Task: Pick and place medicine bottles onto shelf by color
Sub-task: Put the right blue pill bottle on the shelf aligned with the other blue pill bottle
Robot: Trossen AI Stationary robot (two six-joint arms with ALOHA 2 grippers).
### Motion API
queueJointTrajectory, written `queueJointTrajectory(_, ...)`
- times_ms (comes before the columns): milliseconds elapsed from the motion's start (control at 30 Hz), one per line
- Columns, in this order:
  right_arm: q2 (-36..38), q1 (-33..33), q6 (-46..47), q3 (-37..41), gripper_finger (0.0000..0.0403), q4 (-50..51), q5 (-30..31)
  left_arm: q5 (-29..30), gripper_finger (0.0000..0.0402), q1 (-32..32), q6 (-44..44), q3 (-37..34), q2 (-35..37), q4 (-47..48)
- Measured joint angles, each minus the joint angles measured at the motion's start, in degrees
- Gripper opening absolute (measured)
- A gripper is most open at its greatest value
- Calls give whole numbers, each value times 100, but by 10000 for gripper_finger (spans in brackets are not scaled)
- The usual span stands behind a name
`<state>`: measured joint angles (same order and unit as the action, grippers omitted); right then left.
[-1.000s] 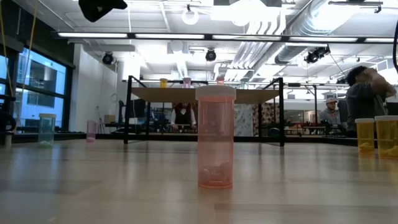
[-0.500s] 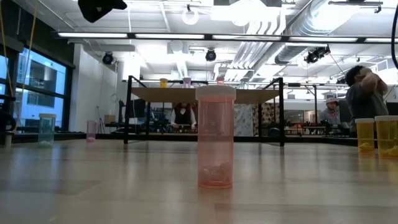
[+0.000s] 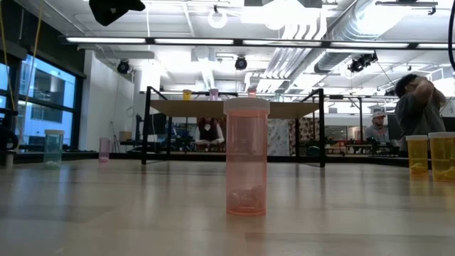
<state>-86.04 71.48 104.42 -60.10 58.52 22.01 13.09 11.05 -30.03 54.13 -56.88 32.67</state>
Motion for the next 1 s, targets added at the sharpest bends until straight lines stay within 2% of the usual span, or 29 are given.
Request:
queueJointTrajectory(500, -961, 418, 1226, 0, 210, 52, 899, 19, 202, -1, -1, 0, 0, 0)
queueJointTrajectory(1000, -1220, 431, 1369, 0, 210, 48, 1080, 19, 202, -2, -131, 0, 0, -1)
